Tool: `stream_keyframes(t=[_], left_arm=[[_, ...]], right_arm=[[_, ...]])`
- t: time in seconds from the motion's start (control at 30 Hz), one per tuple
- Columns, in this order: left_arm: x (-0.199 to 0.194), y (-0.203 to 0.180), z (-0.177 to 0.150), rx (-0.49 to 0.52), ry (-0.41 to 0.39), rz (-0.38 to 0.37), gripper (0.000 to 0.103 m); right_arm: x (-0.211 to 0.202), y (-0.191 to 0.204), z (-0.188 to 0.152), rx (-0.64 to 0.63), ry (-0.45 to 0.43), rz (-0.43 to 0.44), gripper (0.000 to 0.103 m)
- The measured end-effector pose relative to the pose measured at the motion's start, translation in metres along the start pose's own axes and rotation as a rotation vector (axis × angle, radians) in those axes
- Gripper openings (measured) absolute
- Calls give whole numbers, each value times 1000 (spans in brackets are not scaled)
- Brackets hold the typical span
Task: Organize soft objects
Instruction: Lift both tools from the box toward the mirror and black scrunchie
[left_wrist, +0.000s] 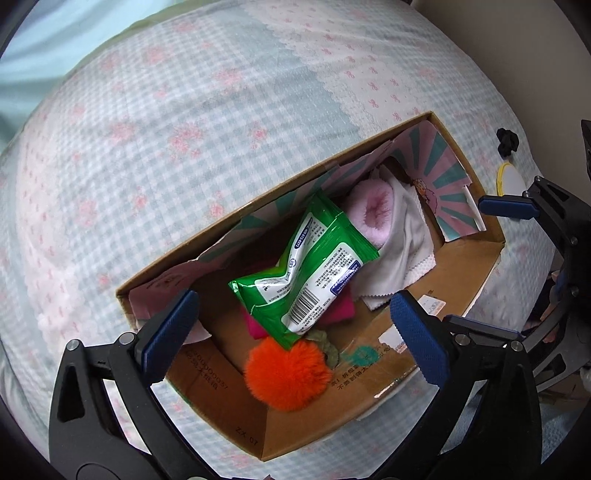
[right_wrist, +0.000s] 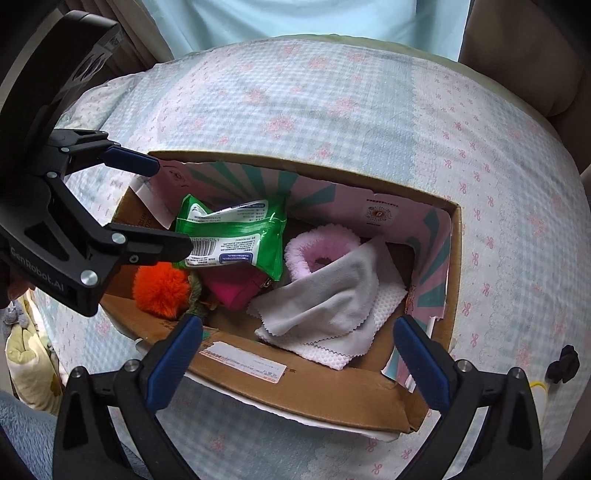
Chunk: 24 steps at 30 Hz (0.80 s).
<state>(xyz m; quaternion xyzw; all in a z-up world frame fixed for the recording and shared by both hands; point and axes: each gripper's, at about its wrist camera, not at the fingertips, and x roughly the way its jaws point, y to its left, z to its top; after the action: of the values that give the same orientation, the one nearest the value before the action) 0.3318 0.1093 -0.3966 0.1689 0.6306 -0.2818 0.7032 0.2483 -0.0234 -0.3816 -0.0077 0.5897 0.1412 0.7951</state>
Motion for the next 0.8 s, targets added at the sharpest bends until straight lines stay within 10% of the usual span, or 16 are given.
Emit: stream_keyframes(t=[0.8], left_arm=[[-184, -41, -75, -256, -247, 117, 103]], right_arm=[[-218, 15, -41, 341, -257, -180, 103]])
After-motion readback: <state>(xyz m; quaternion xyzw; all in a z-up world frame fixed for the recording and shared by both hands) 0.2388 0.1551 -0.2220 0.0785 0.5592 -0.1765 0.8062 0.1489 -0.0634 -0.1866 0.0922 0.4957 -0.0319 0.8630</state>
